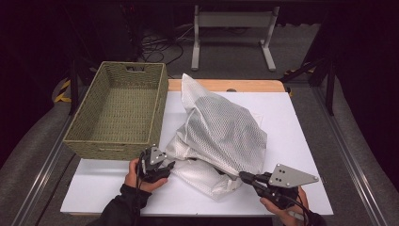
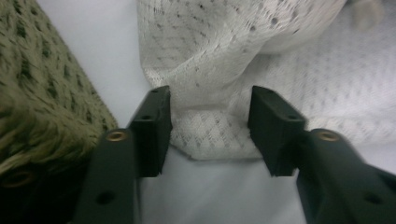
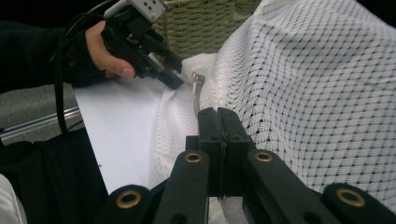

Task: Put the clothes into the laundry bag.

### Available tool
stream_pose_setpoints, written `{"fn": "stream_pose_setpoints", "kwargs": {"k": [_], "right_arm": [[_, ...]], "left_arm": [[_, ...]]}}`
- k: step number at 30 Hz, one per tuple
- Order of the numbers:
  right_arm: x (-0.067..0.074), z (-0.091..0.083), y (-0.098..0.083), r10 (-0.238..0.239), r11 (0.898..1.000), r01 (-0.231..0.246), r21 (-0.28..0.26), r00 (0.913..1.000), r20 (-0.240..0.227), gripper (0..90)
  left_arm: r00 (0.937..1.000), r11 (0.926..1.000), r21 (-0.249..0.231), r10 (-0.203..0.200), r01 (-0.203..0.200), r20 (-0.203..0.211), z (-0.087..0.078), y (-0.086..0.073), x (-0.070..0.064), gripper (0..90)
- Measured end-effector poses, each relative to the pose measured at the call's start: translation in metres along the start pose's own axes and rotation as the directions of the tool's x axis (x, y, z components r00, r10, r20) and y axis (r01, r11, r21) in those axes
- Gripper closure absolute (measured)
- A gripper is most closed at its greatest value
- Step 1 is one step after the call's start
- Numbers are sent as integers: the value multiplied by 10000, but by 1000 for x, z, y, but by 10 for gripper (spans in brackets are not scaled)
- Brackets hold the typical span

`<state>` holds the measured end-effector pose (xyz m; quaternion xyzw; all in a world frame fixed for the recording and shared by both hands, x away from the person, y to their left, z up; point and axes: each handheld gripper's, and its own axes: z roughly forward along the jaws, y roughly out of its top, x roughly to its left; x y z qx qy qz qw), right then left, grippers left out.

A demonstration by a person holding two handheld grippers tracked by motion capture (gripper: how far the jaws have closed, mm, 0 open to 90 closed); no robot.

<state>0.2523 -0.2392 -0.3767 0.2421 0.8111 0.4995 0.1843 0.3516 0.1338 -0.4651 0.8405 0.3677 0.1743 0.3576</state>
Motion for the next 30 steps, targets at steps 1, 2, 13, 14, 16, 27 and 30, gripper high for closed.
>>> {"fn": "stream_pose_setpoints", "kwargs": {"k": [1,2,13,14,16,27,30], "right_arm": [[1,3,-2,-49,10000,49,83,10000,-59,895],[2,6,-3,-106,9998,107,177,9999,-67,895],[0,32,-7,-154,9977,156,655,9999,-35,890],[1,34,-6,-176,9977,179,650,9998,-63,890],[3,39,-4,-325,9968,333,722,9994,-123,890],[7,54,-8,-506,9896,529,1335,9985,-205,891],[6,54,-6,-466,9917,484,1195,9988,-178,890]], "left_arm": [[10000,10000,43,5,-5,-58,-2,-1,3,705],[9999,10000,21,-27,27,124,-5,-3,7,797],[9896,9993,-334,201,-155,1424,-63,-31,-7,895],[9866,9990,-256,396,-360,1580,-68,-37,-12,895],[9848,9991,-53,412,-409,1687,-74,-45,-15,895],[9830,9852,-1051,1467,-1352,1105,-95,-49,-27,666],[9317,9575,-1288,2819,-2580,2292,-80,-26,-63,645]]}}
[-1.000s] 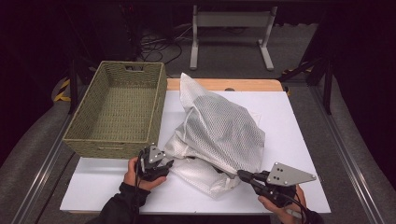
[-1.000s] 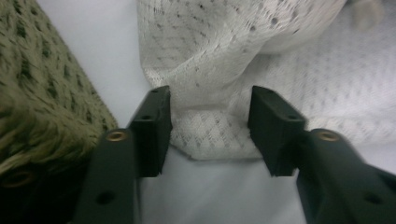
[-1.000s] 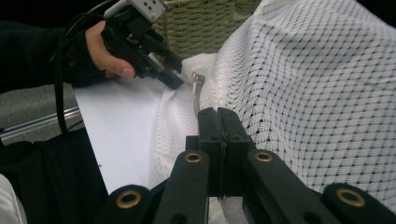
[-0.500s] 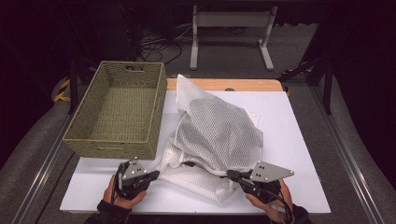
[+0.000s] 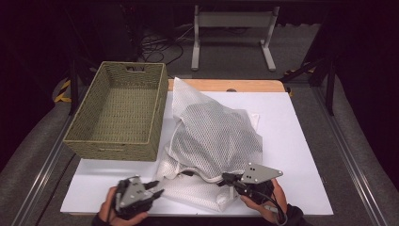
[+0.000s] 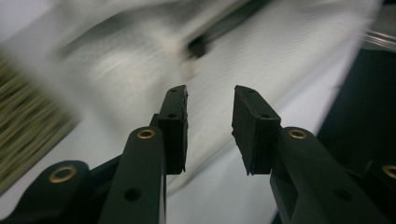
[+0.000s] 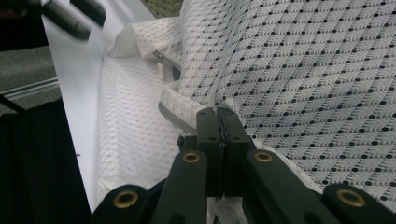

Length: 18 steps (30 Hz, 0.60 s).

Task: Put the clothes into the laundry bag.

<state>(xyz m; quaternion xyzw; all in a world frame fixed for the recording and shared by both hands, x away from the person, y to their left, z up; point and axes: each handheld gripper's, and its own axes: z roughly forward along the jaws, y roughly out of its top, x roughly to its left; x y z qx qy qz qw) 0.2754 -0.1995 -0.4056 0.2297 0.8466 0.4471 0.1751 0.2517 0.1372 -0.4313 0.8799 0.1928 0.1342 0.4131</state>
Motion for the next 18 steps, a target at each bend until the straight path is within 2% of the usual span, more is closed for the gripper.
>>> {"fn": "stream_pose_setpoints", "kwargs": {"k": [2,4,6,8,10,11,12,13,14,15,17,18], "right_arm": [[-1,0,1,96,9999,-96,-113,9999,-34,891],[0,0,3,114,9998,-115,-183,9999,-60,891],[1,0,5,54,9996,-56,-263,10000,-52,891],[2,-2,6,72,9994,-73,-349,10000,-29,892],[1,-3,6,59,9993,-58,-359,10000,11,892],[1,-4,5,89,9993,-88,-372,10000,28,892],[0,-4,4,189,9991,-188,-382,9998,20,892],[-1,-4,4,184,9990,-182,-399,9998,40,893],[-1,-5,4,204,9990,-202,-403,9998,41,893],[-1,-5,3,251,9988,-250,-417,9997,17,893],[0,-6,4,241,9989,-239,-411,9997,43,893],[1,-6,3,250,9989,-250,-399,9997,-11,893]], "left_arm": [[9979,9996,6,293,-294,570,19,16,-9,620],[9901,9979,9,639,-645,1253,41,35,-17,628],[9863,9956,119,899,-925,1386,67,55,-26,588],[9859,9967,53,799,-816,1468,84,66,-27,560],[9893,9959,171,866,-892,1177,102,74,-26,547],[9895,9980,178,585,-614,1319,112,78,-22,545],[9904,9983,240,498,-533,1286,118,80,-21,536],[9935,9979,297,537,-570,1005,123,82,-21,533],[9946,9988,90,466,-476,922,129,83,-19,532],[9938,9999,6,149,-151,1105,133,85,-17,519],[9975,9994,134,302,-311,633,142,90,-19,513],[9984,9998,3,212,-213,525,146,92,-18,522]]}}
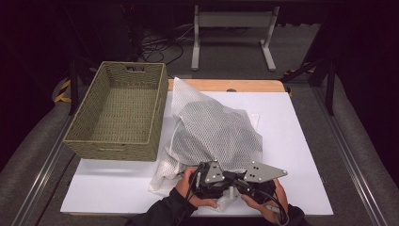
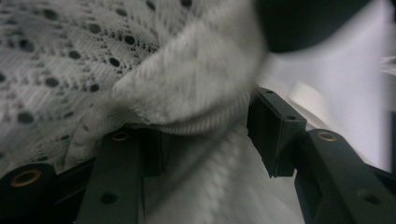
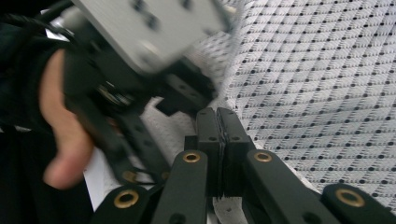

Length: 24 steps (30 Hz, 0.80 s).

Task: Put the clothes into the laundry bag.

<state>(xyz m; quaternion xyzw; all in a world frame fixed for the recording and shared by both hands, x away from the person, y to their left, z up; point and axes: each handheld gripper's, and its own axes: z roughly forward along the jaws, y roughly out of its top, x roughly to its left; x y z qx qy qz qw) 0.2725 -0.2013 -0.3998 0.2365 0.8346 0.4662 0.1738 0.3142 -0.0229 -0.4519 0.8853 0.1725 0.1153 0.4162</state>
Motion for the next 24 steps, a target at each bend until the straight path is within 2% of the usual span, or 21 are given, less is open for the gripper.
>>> {"fn": "stream_pose_setpoints", "kwargs": {"k": [1,2,4,7,8,9,10,11,13,17,18,20,21,22,23,24], "right_arm": [[0,0,0,12,10000,-12,29,10000,8,893],[1,0,-1,31,10000,-31,28,10000,-2,893],[2,-1,-1,55,10000,-55,41,10000,-18,893],[2,-1,-1,130,9999,-131,107,9999,22,894],[2,-2,-2,140,9999,-140,94,9999,43,893],[1,-3,-2,171,9998,-171,105,9998,62,894],[0,-4,-3,199,9997,-200,116,9998,55,894],[0,-5,-4,251,9996,-252,119,9997,56,894],[-1,-6,-7,322,9993,-321,173,9995,-40,896],[1,-8,-9,195,9995,-190,261,9996,-194,897],[2,-8,-9,164,9995,-159,277,9997,-189,897],[2,-7,-10,108,9992,-102,374,9998,-152,897],[1,-6,-11,95,9992,-90,378,9999,-107,897],[1,-6,-11,95,9992,-90,378,9999,-107,897],[1,-6,-11,151,9993,-149,333,9999,-68,897],[0,-7,-10,145,9995,-145,266,9999,-2,896]], "left_arm": [[9999,10000,43,-7,7,-146,4,2,1,538],[9990,9998,158,153,-147,-424,7,3,1,573],[9942,9993,192,336,-318,-1020,13,4,2,688],[9900,9994,241,293,-262,-1382,16,2,8,834],[9865,9994,233,308,-274,-1610,15,1,11,874],[9815,9993,247,306,-264,-1890,13,1,14,883],[9791,9996,163,239,-210,-2019,11,0,18,887],[9774,10000,48,32,-22,-2112,9,-1,21,889],[9695,9997,-89,-244,230,-2437,6,-3,28,890],[9564,9963,-281,-853,807,-2793,-2,-9,42,891],[9579,9938,-387,-1106,1040,-2649,-3,-11,45,891],[9627,9936,-362,-1130,1074,-2457,-7,-13,48,891],[9700,9935,-378,-1132,1076,-2153,-8,-14,49,887],[9700,9935,-378,-1132,1076,-2153,-8,-14,49,867],[9825,9939,-392,-1076,1028,-1520,-11,-15,50,867],[9871,9953,-344,-944,907,-1291,-14,-17,50,837]]}}
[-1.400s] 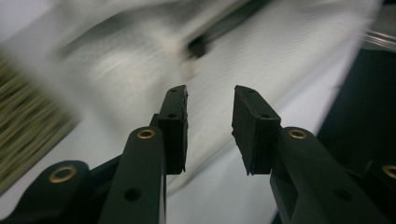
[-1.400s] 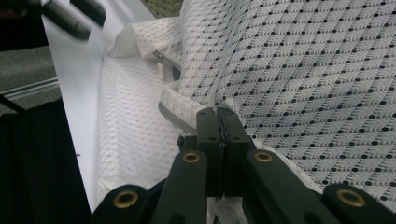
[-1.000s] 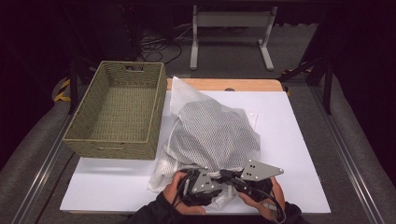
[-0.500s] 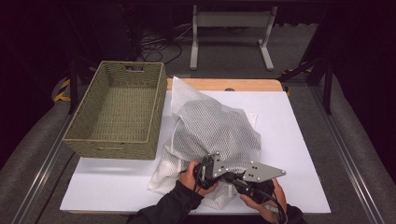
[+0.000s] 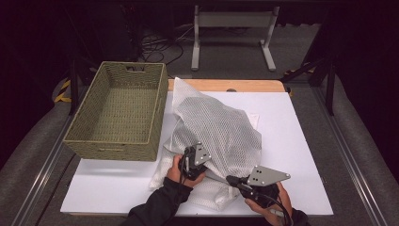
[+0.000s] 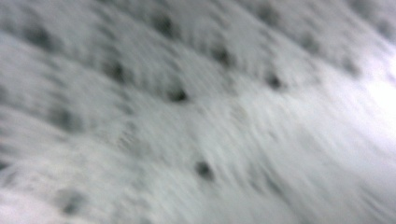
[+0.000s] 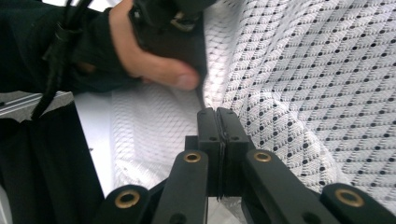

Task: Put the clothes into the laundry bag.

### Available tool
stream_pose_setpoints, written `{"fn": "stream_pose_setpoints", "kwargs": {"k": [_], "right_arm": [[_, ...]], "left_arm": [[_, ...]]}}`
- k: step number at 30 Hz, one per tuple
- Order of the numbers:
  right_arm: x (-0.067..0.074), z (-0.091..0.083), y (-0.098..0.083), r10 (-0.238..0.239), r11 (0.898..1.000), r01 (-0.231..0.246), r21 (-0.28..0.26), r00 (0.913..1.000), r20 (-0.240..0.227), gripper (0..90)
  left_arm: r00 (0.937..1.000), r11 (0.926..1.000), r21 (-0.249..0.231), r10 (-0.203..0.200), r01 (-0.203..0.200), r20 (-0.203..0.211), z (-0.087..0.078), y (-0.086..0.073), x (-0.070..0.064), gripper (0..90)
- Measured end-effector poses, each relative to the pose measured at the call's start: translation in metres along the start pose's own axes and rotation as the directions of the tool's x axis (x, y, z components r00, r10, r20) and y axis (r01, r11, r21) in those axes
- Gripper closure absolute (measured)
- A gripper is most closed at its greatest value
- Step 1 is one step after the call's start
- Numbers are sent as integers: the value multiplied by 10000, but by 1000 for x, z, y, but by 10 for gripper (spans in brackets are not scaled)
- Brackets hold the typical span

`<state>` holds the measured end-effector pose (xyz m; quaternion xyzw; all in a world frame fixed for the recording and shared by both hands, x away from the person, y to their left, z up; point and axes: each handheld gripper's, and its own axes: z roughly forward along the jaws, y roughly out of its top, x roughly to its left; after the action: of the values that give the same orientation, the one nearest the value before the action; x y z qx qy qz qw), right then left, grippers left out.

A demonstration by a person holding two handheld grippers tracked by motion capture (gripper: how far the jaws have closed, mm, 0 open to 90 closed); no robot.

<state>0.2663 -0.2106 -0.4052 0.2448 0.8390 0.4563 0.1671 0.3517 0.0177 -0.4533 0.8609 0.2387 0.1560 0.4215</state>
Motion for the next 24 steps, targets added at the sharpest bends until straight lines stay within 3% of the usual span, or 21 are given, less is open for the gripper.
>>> {"fn": "stream_pose_setpoints", "kwargs": {"k": [5,7,12,14,16,17,19,20,22,24], "right_arm": [[-1,-2,2,63,9998,-60,-202,9999,152,896],[-1,-2,3,53,9997,-49,-248,9999,142,897],[1,-2,6,28,9993,-24,-382,9999,115,896],[2,-2,7,-10,9990,14,-436,10000,89,896],[4,-2,9,-56,9987,58,-501,10000,57,896],[5,-2,10,-96,9985,96,-530,10000,9,896],[9,-2,14,-203,9976,190,-661,9996,-185,896],[10,-2,14,-241,9974,224,-688,9994,-238,896],[11,-2,15,-283,9973,264,-684,9992,-270,896],[13,-3,15,-346,9971,319,-688,9986,-392,896]], "left_arm": [[9950,9993,268,218,-246,976,-31,-10,3,715],[9923,9982,403,401,-451,1174,-44,-19,3,687],[9910,9899,1060,832,-942,1045,-56,-39,-2,601],[9977,9896,1286,608,-641,292,-55,-46,3,570],[9991,9918,1208,389,-407,172,-55,-47,8,548],[9996,9916,1274,259,-241,-123,-53,-47,13,548],[9990,9923,1236,-63,119,-451,-49,-47,16,556],[9970,9911,1330,55,49,-776,-47,-46,17,577],[9956,9906,1368,42,86,-931,-46,-45,17,635],[9903,9896,1439,113,88,-1385,-44,-42,20,688]]}}
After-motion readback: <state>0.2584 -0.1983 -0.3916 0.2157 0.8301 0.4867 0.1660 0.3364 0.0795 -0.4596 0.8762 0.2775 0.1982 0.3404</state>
